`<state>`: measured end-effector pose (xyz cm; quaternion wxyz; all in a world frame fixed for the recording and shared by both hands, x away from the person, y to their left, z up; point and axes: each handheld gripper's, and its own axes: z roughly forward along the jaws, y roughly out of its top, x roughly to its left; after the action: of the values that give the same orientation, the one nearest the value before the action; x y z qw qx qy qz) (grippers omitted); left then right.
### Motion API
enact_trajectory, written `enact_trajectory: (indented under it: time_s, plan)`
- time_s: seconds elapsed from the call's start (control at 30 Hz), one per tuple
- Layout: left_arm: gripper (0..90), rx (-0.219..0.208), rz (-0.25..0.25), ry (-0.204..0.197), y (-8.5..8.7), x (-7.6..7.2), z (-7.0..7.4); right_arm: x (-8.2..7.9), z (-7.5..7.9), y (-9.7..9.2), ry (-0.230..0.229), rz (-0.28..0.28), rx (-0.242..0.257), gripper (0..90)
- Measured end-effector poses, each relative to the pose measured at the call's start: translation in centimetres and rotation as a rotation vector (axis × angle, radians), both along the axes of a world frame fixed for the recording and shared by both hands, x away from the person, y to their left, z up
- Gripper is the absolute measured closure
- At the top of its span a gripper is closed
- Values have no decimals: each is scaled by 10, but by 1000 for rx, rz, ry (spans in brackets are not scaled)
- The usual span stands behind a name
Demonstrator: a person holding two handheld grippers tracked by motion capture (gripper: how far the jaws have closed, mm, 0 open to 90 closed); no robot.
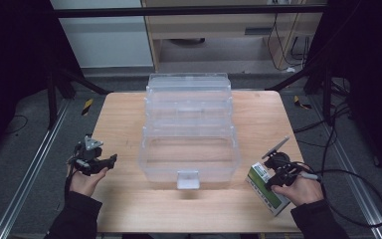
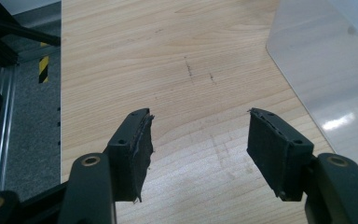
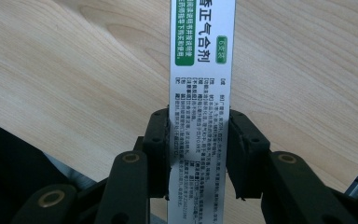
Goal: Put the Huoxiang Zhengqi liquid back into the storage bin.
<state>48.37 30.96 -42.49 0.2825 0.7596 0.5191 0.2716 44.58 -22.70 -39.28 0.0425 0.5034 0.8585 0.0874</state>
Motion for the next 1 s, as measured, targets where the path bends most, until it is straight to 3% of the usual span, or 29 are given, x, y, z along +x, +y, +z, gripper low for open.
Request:
enact_trajectory:
  time_s: [0.23, 1.0]
  plan:
    - [392, 1, 2, 4, 0, 0, 0, -1, 8, -1, -14, 3, 12, 638]
    - [388, 6, 2, 10, 0, 1, -2, 7, 65, -8, -171, -51, 75, 640]
